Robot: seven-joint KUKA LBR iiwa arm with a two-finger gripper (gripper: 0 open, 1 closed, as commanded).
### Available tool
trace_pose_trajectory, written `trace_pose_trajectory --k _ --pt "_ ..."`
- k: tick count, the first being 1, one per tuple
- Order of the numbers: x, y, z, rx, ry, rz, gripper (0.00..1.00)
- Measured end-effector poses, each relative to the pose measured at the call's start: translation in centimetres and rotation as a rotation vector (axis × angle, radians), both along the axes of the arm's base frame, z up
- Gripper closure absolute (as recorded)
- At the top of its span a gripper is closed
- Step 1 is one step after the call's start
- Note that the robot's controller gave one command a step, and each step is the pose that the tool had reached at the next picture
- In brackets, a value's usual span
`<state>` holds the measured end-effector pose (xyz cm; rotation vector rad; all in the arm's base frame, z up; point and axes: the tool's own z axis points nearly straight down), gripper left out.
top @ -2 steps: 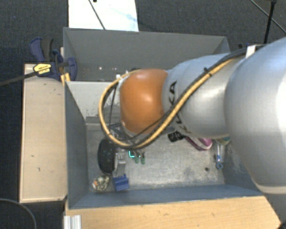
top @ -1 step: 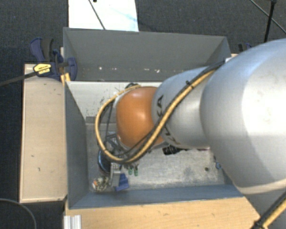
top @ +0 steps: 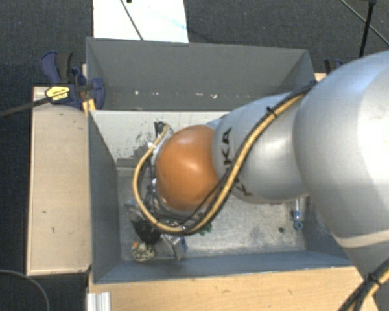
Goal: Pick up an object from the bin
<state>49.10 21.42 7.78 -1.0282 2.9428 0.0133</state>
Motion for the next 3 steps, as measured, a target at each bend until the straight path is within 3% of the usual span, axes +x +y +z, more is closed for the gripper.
trace_pose_trajectory --k 1,2,3 --pt "-0.2 -0.1 0.0 -0.004 0.007 -0.005 1.00" --pt "-0.5 1.3 3.5 -0.010 0.016 -0.102 1.00" --pt "-0.4 2.4 12.9 -0.009 0.012 -0.117 1.00"
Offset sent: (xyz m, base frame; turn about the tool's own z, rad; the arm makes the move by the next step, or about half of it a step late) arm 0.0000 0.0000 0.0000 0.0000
